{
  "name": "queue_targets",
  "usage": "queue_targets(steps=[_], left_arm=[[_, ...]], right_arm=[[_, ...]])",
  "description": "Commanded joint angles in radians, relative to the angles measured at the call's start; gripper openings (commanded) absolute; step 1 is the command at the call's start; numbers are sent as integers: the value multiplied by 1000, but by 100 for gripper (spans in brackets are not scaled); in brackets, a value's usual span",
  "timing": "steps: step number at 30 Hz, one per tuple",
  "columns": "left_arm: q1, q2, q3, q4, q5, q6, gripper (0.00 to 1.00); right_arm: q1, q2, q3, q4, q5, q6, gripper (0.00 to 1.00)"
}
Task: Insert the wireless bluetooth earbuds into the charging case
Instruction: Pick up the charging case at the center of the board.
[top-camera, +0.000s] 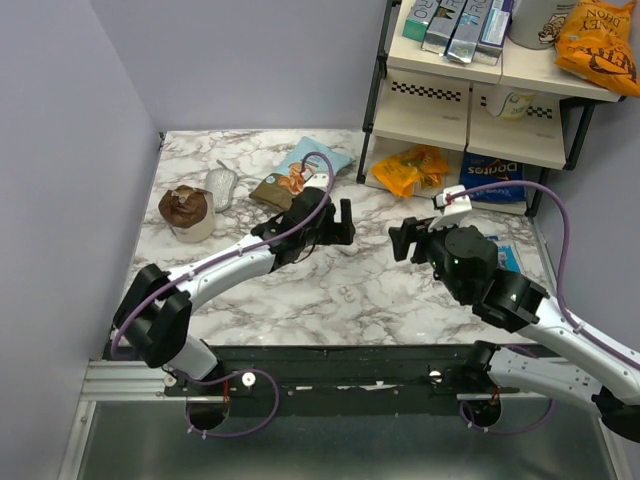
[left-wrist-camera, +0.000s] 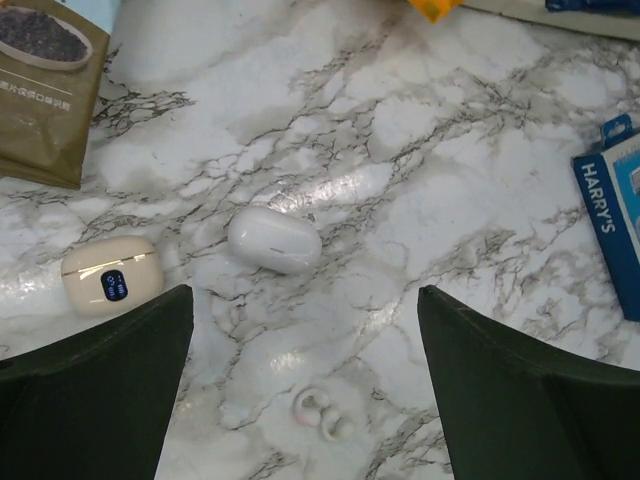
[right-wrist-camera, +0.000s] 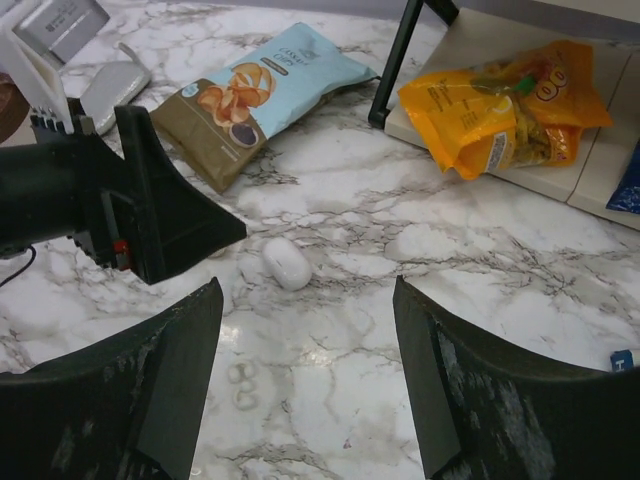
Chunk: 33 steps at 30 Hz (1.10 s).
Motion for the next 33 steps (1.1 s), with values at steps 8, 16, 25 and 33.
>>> queue_targets(steps=[8,16,25,33], left_arm=[[-9,351,202,-222,90,217,99],[-22,444,297,-255,83,260,99],[-43,524,388,-305,38,327,99],[-52,567,412,-340,7,358,97]], right_arm=[[-3,-65,-32,-18,15,-10,78],[-3,-50,-40,-18,-2,-4,78],[-5,-28,-36,-15,-2,-7,78],[-3,-16,-35,-10,-1,-13,78]])
